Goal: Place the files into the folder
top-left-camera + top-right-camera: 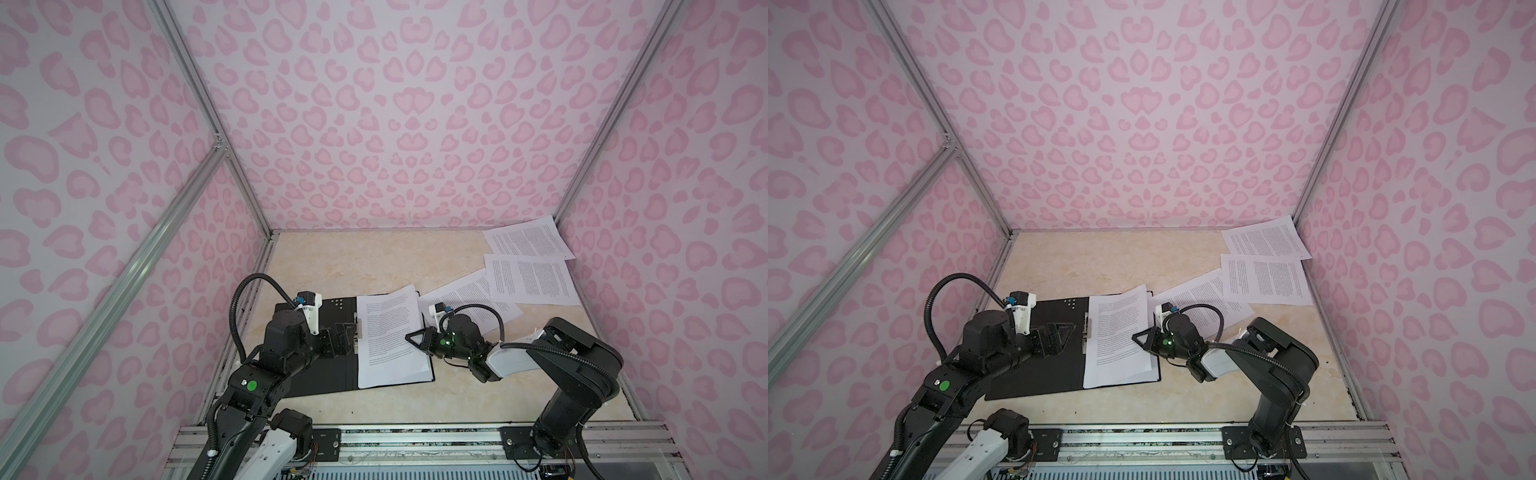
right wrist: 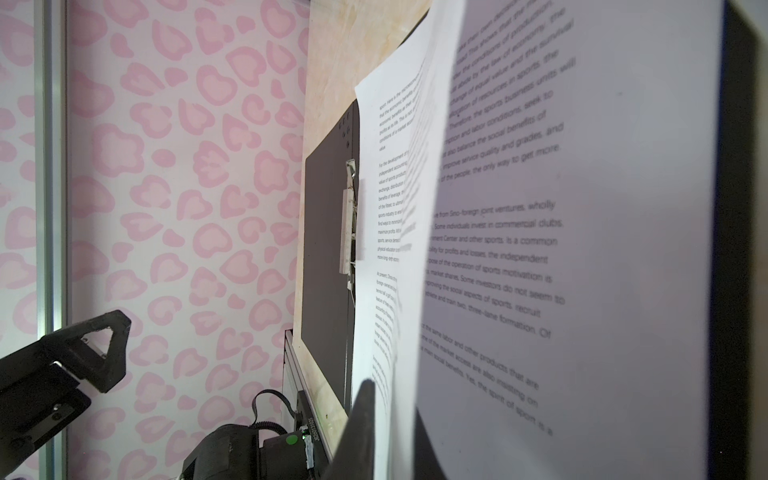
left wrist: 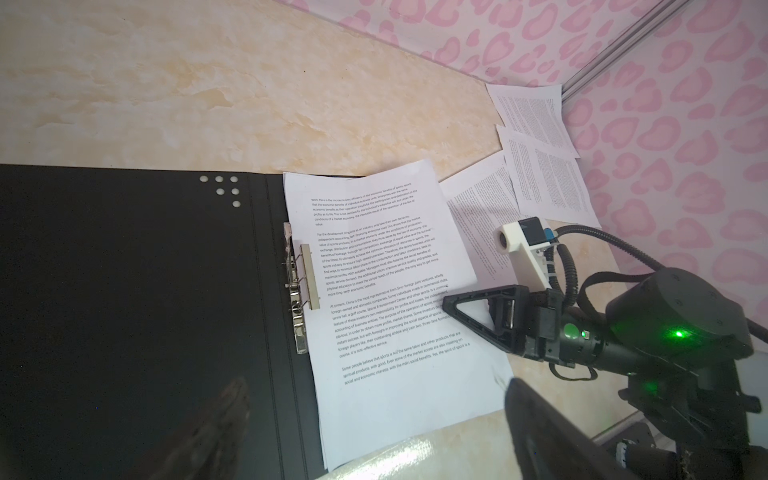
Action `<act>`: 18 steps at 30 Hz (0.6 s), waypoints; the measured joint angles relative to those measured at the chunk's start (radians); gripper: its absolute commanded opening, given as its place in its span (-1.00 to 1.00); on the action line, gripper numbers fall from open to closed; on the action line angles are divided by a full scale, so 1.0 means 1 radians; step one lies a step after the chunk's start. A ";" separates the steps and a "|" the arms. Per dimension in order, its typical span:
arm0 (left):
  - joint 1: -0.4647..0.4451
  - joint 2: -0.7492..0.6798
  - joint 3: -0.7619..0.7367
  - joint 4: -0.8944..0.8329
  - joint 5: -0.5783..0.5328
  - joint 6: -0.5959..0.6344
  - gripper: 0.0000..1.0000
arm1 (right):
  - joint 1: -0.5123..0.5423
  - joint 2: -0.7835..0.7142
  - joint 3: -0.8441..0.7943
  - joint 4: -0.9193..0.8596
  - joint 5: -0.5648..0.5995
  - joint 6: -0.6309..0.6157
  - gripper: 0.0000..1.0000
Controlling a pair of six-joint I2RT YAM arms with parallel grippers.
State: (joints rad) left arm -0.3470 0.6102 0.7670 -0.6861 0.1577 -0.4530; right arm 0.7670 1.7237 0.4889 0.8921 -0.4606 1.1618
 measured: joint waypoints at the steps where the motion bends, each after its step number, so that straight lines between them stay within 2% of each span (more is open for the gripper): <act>1: 0.000 0.000 0.000 0.000 0.000 0.000 0.95 | 0.000 0.000 -0.002 0.000 0.000 0.002 -0.50; 9: 0.000 0.000 0.000 0.000 0.000 0.000 0.95 | 0.001 -0.007 -0.015 -0.004 0.020 0.003 -0.08; 13: 0.000 0.000 0.000 0.000 0.000 0.000 0.95 | 0.001 -0.013 -0.015 -0.014 0.028 -0.002 0.35; 14: 0.000 0.000 0.000 0.000 0.000 0.000 0.95 | 0.001 -0.016 -0.014 -0.020 0.028 -0.005 0.80; 15: 0.000 0.000 0.000 0.000 0.000 0.000 0.95 | 0.001 -0.019 -0.013 -0.027 0.028 -0.007 0.93; 18: 0.000 0.000 0.000 0.000 0.000 0.000 0.95 | 0.003 -0.026 -0.010 -0.051 0.041 -0.029 0.93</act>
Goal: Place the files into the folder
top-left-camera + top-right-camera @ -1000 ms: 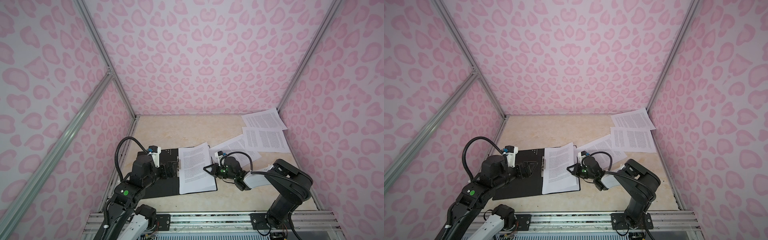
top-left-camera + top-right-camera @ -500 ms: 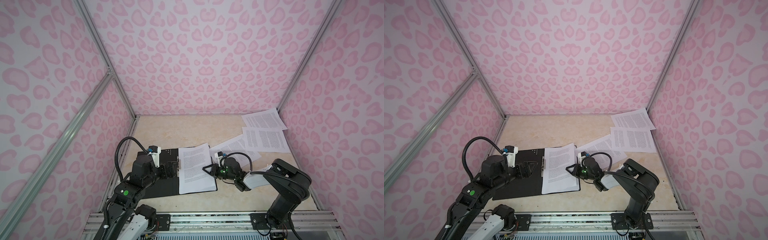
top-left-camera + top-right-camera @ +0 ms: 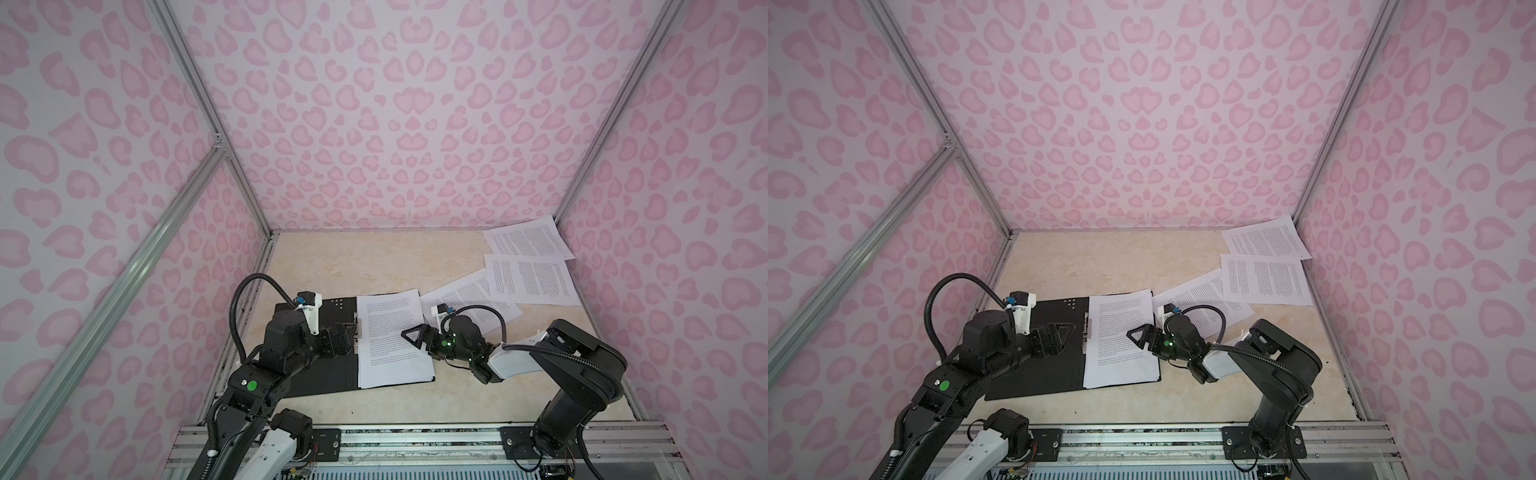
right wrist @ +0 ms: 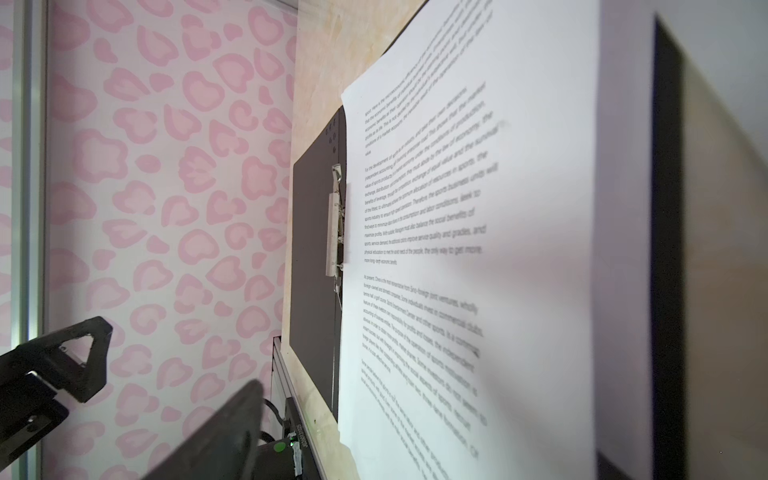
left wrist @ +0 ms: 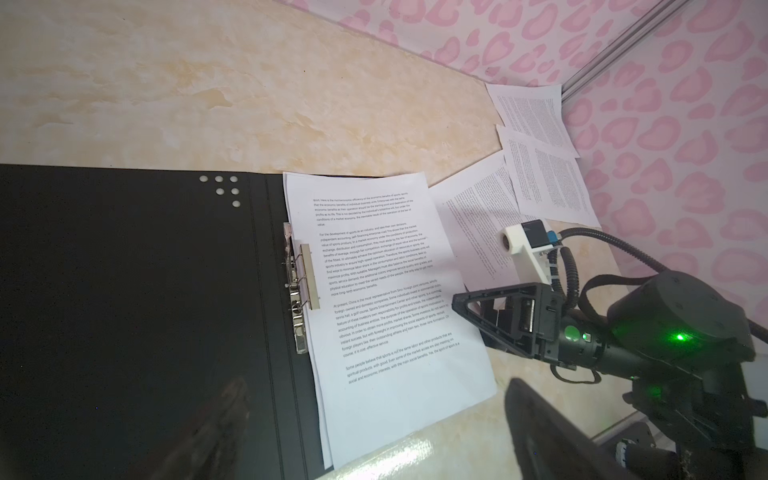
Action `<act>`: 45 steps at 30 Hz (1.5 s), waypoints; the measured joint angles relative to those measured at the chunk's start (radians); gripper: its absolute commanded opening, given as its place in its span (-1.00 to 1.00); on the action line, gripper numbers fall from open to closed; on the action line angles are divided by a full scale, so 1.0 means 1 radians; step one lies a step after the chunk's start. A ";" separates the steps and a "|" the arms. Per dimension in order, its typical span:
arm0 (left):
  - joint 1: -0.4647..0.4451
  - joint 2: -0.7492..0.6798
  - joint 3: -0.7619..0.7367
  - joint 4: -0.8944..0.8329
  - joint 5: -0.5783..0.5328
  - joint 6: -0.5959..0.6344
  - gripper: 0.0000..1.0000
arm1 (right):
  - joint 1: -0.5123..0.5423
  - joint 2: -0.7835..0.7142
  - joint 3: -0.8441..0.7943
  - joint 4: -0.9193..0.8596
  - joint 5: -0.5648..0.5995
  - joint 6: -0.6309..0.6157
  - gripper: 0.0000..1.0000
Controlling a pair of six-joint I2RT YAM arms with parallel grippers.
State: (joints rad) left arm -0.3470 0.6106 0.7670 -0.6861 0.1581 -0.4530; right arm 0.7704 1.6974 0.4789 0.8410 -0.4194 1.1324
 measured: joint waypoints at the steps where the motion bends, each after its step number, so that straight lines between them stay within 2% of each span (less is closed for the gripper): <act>1: 0.000 0.000 0.000 0.000 0.000 0.000 0.95 | 0.000 -0.004 0.000 -0.009 0.001 0.001 0.93; 30: 0.000 -0.001 0.000 0.000 0.003 0.000 0.95 | 0.070 -0.084 0.079 -0.267 0.119 -0.118 0.93; 36: 0.000 -0.008 0.000 0.000 0.003 0.000 0.95 | 0.083 -0.149 0.165 -0.460 0.226 -0.222 0.94; 45: 0.000 -0.018 0.000 0.000 0.004 0.000 0.95 | 0.101 -0.196 0.290 -0.783 0.463 -0.384 0.94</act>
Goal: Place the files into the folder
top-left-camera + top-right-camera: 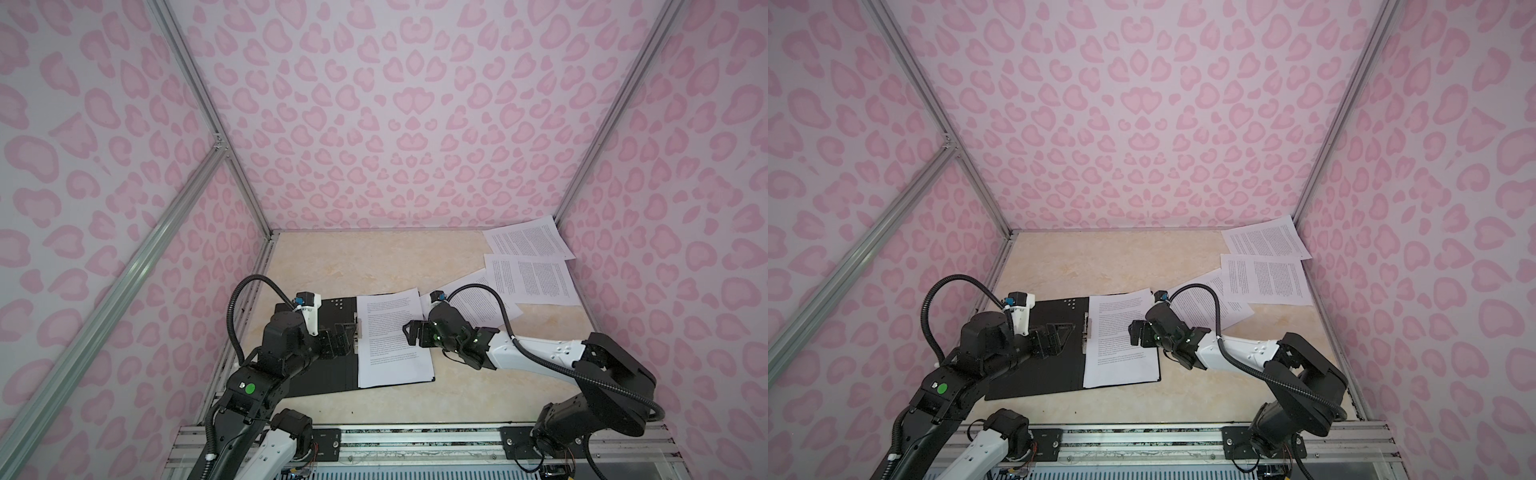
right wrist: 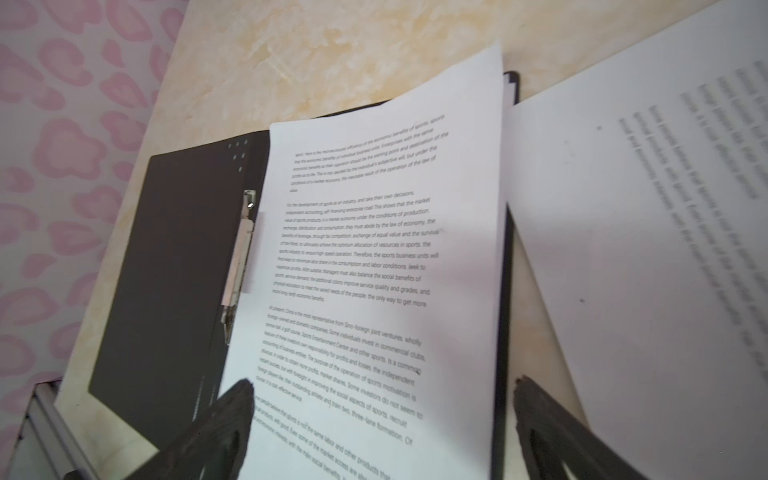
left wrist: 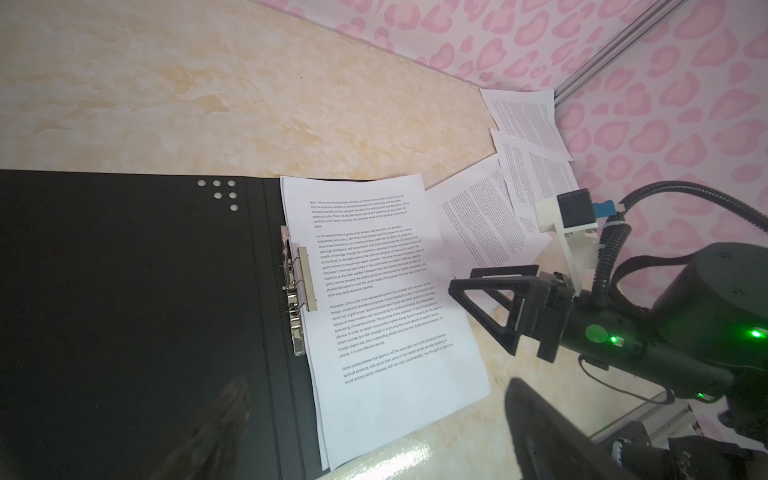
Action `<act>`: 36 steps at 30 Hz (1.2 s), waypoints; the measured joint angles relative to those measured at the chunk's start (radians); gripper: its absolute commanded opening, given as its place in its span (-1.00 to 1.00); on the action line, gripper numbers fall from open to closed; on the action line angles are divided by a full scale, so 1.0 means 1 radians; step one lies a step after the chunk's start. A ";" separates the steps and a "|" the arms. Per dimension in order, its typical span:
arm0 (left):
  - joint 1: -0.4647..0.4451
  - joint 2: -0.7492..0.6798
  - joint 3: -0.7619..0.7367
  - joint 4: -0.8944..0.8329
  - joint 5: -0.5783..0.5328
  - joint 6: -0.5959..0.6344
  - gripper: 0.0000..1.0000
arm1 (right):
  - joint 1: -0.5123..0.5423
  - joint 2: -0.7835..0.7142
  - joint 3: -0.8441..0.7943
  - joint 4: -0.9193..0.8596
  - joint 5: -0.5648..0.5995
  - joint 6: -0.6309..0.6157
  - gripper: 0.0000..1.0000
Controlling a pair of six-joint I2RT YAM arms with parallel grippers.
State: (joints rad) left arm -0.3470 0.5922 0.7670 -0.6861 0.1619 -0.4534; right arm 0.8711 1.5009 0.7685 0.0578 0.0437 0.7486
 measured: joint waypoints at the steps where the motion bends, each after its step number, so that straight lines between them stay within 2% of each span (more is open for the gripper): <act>1: 0.000 -0.001 0.000 0.000 0.000 0.000 0.95 | -0.001 -0.022 0.005 -0.029 0.029 -0.013 0.93; 5: 0.000 -0.008 0.000 0.000 0.000 0.000 0.95 | -0.043 -0.131 0.006 -0.106 0.109 -0.073 0.94; 8: 0.000 -0.011 -0.003 0.003 0.004 -0.006 0.95 | -0.137 -0.216 -0.048 -0.105 0.119 -0.114 0.94; 10: 0.000 -0.017 -0.019 0.016 0.028 -0.018 0.95 | -0.242 -0.249 -0.096 -0.103 0.076 -0.136 0.94; 13: -0.009 -0.003 -0.113 0.140 0.109 -0.066 0.95 | -0.408 -0.292 -0.156 -0.101 -0.018 -0.151 0.94; 15: -0.058 0.055 -0.185 0.233 0.150 -0.117 0.95 | -0.486 -0.322 -0.196 -0.074 -0.088 -0.163 0.94; 18: -0.243 0.237 -0.185 0.335 0.111 -0.153 0.95 | -0.565 -0.354 -0.252 -0.042 -0.144 -0.172 0.94; 20: -0.365 0.402 -0.113 0.391 0.082 -0.153 0.95 | -0.620 -0.361 -0.270 -0.034 -0.166 -0.176 0.94; 23: -0.464 0.667 0.045 0.464 0.031 -0.152 0.95 | -0.683 -0.362 -0.291 -0.014 -0.169 -0.174 0.93; 29: -0.578 1.074 0.338 0.509 0.011 -0.137 0.95 | -0.772 -0.344 -0.331 0.009 -0.175 -0.148 0.92; 36: -0.599 1.363 0.585 0.499 0.056 -0.122 0.95 | -0.838 -0.324 -0.346 0.037 -0.196 -0.113 0.93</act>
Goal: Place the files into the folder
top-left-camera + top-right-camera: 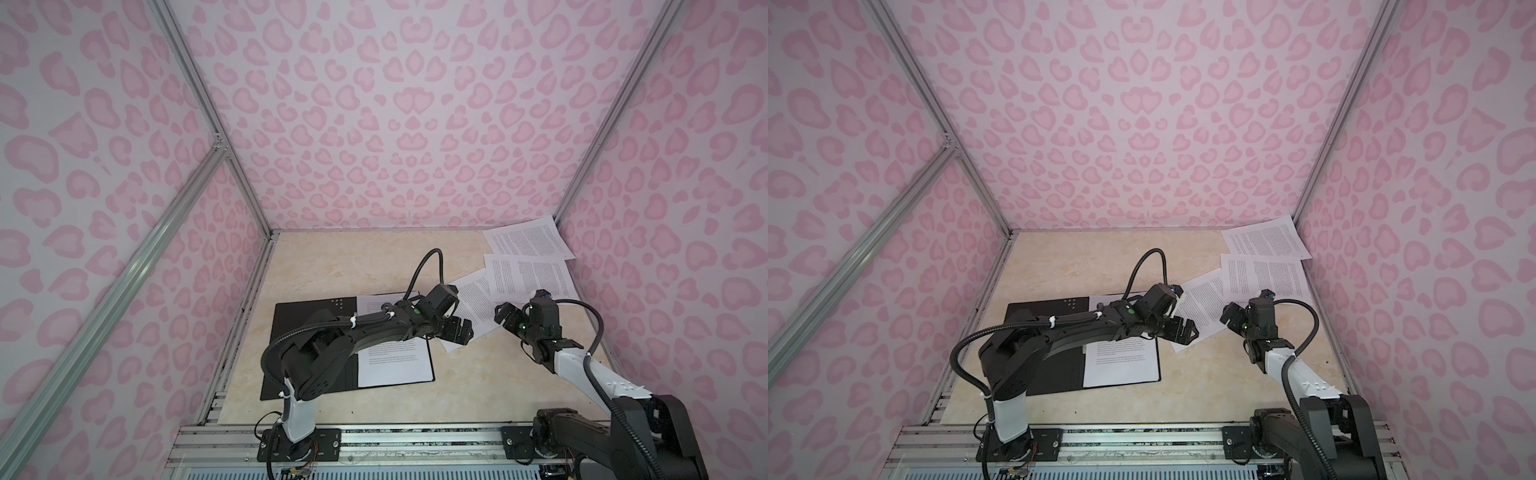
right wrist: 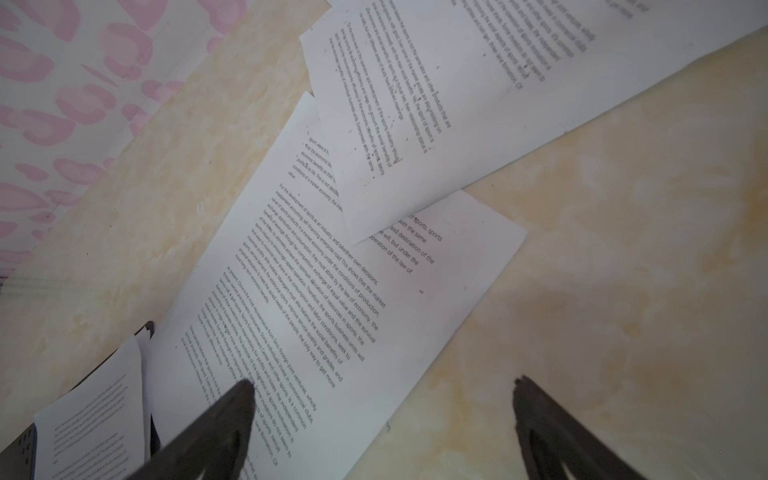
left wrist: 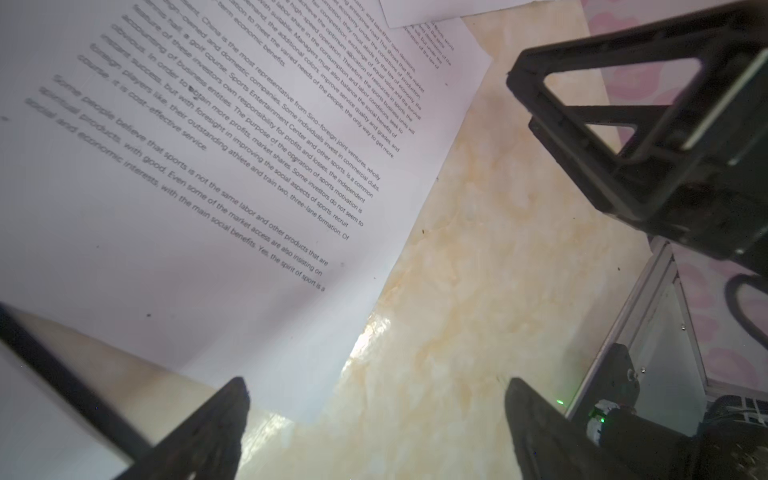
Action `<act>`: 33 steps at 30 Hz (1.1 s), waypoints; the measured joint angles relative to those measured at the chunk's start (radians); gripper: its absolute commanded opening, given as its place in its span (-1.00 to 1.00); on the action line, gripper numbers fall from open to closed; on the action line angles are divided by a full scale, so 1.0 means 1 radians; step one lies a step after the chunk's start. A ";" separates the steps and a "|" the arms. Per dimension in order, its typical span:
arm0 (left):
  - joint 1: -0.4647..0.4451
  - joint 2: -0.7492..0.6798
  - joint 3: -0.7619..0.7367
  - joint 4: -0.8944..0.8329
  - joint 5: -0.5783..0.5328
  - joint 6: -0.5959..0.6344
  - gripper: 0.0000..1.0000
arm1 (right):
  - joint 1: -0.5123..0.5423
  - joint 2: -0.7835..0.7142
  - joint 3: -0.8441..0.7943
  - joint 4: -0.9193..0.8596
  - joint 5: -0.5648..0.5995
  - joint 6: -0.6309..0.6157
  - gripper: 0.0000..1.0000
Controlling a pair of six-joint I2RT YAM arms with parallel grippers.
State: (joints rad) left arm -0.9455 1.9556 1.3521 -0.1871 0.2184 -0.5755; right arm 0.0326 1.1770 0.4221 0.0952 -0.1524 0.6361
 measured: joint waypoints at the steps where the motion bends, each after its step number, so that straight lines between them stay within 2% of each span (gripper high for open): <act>1: 0.000 0.025 0.025 0.002 0.009 0.003 0.95 | -0.010 0.004 0.001 -0.002 -0.012 0.000 0.93; 13: -0.051 0.200 0.150 0.010 0.088 -0.001 0.95 | -0.096 0.005 -0.011 -0.013 -0.048 0.046 0.93; 22: -0.167 0.302 0.314 0.000 0.138 -0.045 0.96 | -0.154 -0.053 -0.013 -0.033 -0.063 0.064 0.93; 26: -0.195 0.282 0.332 0.009 0.192 -0.058 0.95 | -0.172 -0.114 -0.046 -0.031 -0.051 0.079 0.93; 33: -0.141 0.116 0.182 0.001 0.184 -0.057 0.95 | -0.174 -0.135 -0.077 0.007 -0.081 0.085 0.91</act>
State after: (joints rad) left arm -1.0866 2.0720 1.5341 -0.1860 0.4026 -0.6323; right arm -0.1413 1.0420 0.3447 0.1024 -0.2333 0.7212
